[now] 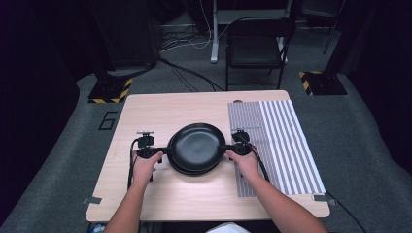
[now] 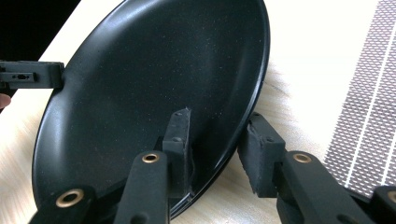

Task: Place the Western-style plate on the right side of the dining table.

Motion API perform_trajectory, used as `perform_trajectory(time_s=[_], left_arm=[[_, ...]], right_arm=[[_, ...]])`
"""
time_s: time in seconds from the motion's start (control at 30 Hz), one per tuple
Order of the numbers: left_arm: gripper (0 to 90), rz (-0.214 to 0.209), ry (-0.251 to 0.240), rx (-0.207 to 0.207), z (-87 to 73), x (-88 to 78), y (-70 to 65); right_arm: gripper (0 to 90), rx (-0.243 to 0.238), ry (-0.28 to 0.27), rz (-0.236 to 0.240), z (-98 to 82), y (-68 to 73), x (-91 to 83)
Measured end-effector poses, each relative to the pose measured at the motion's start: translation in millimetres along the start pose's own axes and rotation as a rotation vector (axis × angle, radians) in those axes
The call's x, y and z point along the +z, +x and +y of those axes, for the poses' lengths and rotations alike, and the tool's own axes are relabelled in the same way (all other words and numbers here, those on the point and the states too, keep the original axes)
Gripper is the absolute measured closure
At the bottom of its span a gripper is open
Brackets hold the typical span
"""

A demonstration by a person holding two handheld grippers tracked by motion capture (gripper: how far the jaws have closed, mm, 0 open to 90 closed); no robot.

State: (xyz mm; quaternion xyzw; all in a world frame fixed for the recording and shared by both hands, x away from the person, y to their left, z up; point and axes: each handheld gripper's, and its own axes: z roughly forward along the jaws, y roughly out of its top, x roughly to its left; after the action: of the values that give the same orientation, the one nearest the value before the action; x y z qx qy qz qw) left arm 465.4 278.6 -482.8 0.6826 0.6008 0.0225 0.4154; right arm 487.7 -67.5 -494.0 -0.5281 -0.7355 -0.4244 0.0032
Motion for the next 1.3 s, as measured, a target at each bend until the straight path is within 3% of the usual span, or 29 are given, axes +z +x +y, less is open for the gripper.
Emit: perform_trajectory(time_s=[0.13, 0.27, 0.4, 0.5, 0.6, 0.73, 0.8, 0.83, 0.93, 1.03, 1.3], left_arm=[[74.1, -0.001, -0.01, -0.005, -0.8, 1.0, -0.7], [71.4, 0.007, -0.027, -0.013, -2.4, 2.2, -3.3], [70.8, 0.027, -0.032, 0.005, -2.9, 6.6, -6.2], [70.8, 0.034, -0.02, 0.008, -3.8, 11.3, -8.7], [69.9, 0.01, 0.018, 0.007, -5.7, 18.1, -11.4], [67.7, 0.042, 0.028, 0.034, -5.7, 20.7, -18.0], [68.2, 0.036, 0.022, 0.015, -5.8, 21.8, -17.3], [68.3, 0.054, 0.007, 0.003, -4.2, 24.8, -19.0], [68.1, 0.09, -0.001, 0.028, -0.4, 27.6, -21.7], [68.0, 0.078, -0.005, 0.0, 0.4, 29.2, -20.1], [67.6, 0.072, -0.031, -0.024, 0.3, 34.5, -21.5]], right_arm=[[64.8, 0.008, 0.001, 0.004, -1.1, -0.1, -1.9], [63.7, -0.013, -0.001, -0.009, -4.1, 2.9, -4.7], [63.6, -0.004, -0.008, -0.02, -6.7, 4.7, -8.5], [63.7, 0.0, -0.015, -0.022, -8.6, 4.5, -11.7], [64.1, 0.001, -0.023, -0.022, -9.6, 3.1, -16.3], [64.8, -0.014, -0.022, -0.023, -7.2, 1.3, -18.6], [64.9, -0.027, -0.027, -0.025, -6.3, 0.5, -18.2], [64.8, -0.025, -0.025, -0.028, -4.5, 0.2, -17.5], [65.1, -0.034, -0.016, -0.039, -0.4, -0.5, -14.6], [65.9, -0.027, -0.021, -0.035, 4.2, -2.9, -12.3], [68.1, -0.028, -0.038, -0.071, 21.7, -8.2, -7.3]])
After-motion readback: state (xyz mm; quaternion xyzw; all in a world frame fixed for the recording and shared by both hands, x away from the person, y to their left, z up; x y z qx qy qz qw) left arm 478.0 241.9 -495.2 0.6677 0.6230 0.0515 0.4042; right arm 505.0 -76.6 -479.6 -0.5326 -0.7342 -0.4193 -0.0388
